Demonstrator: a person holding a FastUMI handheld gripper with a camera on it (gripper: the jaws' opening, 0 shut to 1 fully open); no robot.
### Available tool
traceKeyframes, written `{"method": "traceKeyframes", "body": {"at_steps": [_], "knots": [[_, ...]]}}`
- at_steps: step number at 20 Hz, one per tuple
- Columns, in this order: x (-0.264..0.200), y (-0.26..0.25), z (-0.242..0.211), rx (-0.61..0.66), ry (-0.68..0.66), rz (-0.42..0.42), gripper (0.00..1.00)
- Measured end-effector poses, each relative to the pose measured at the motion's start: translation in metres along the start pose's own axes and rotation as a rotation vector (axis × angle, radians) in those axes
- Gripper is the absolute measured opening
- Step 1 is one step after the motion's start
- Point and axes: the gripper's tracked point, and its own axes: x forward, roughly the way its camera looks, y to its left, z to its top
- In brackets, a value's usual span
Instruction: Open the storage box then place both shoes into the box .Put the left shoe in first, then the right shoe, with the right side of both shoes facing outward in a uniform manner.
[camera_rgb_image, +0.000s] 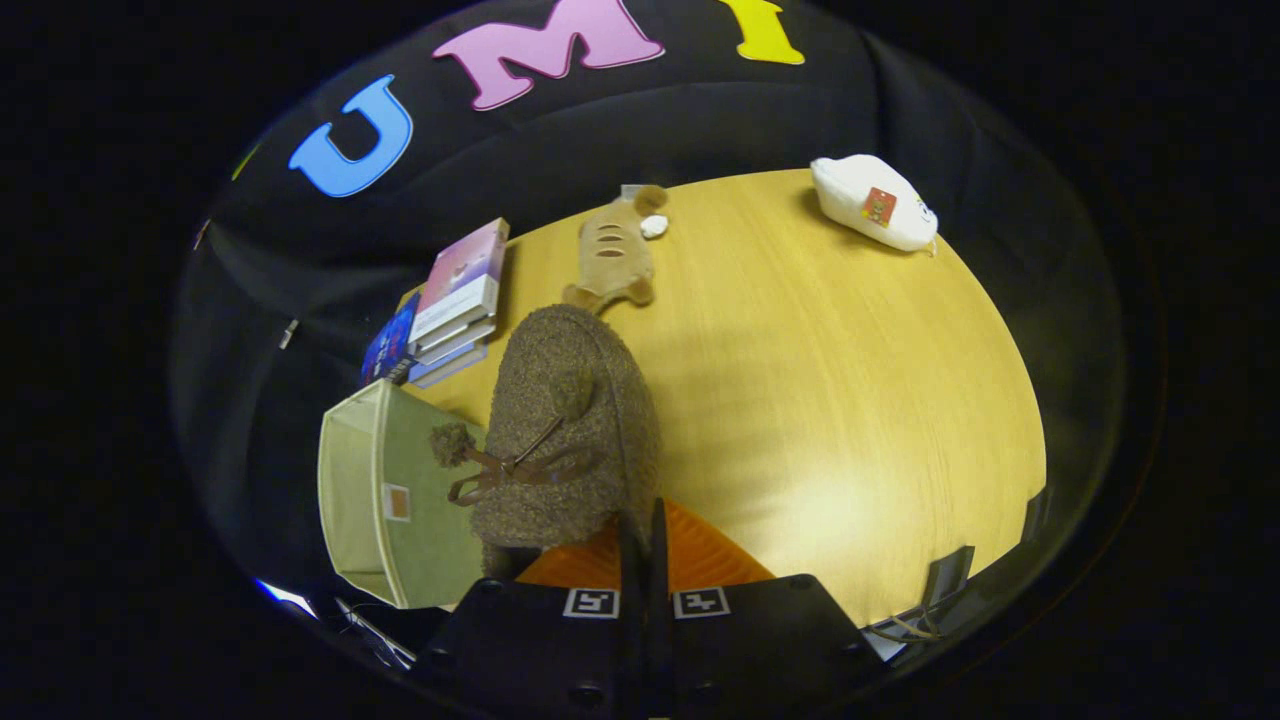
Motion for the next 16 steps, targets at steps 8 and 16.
{"method": "traceKeyframes", "body": {"at_steps": [8, 16], "knots": [[-0.013, 0.140, -0.015, -0.050, 0.012, 0.143, 0.05], [0.013, 0.241, -0.041, -0.110, 0.063, 0.188, 0.05]]}}
